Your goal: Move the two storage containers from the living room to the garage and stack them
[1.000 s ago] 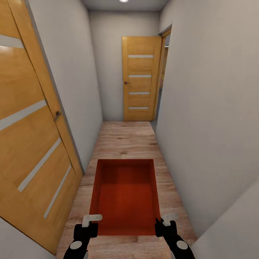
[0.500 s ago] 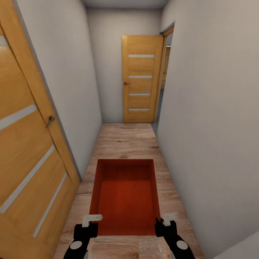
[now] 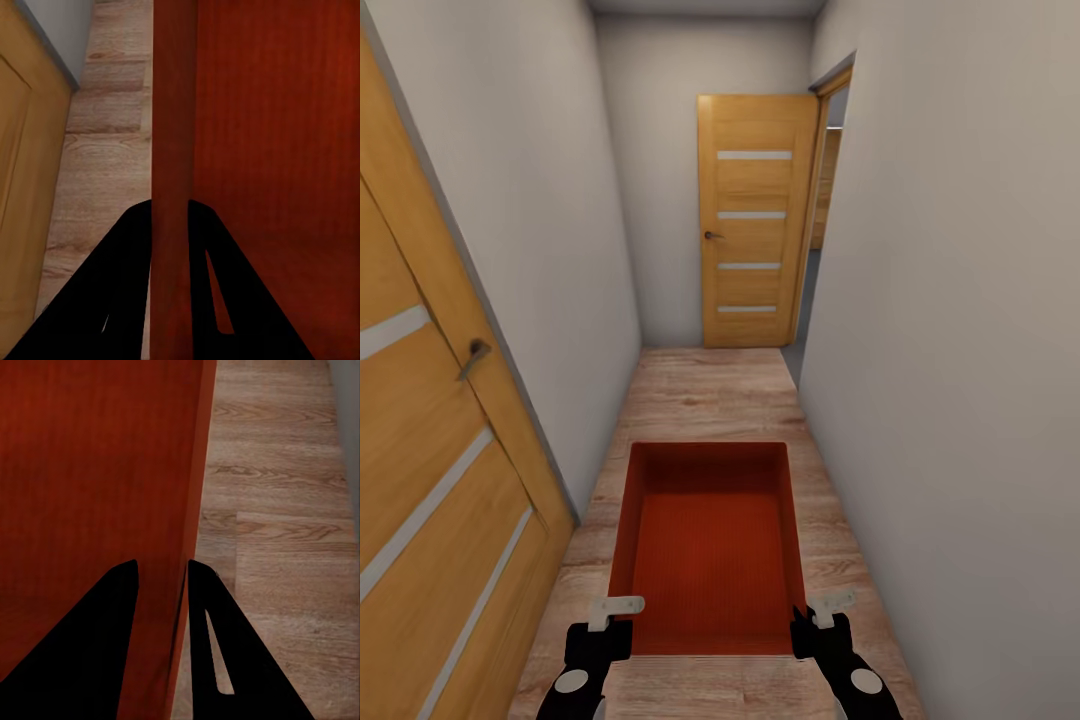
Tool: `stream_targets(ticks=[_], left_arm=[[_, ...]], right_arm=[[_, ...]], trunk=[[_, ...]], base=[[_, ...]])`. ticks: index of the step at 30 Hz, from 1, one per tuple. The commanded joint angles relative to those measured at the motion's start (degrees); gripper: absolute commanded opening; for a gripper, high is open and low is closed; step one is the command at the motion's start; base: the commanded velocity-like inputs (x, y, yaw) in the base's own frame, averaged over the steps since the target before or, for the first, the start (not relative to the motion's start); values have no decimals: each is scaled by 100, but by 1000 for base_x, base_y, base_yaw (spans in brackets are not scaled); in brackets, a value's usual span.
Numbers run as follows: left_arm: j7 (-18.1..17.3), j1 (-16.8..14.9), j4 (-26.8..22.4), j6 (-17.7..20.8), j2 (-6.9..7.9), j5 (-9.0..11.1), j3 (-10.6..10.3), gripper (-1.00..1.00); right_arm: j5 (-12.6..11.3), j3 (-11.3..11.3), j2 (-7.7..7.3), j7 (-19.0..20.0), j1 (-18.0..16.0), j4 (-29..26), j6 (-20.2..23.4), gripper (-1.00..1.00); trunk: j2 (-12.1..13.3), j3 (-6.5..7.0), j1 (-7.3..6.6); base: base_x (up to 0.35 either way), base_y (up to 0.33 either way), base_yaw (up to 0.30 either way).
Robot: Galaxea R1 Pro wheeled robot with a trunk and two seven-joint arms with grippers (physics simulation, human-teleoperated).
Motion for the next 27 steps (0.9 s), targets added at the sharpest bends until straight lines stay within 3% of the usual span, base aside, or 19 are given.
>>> stream_targets(ticks=[1, 27], left_arm=[[48, -7, -13, 48, 1, -56, 117, -100], [43, -6, -13, 41, -16, -56, 114, -100]], right_arm=[[39, 3, 0, 30, -1, -22, 37, -100], [39, -6, 0, 30, 2, -22, 37, -100]], trunk=[[-12, -11, 7], [-12, -11, 7]], base=[[323, 0, 0], [323, 0, 0]])
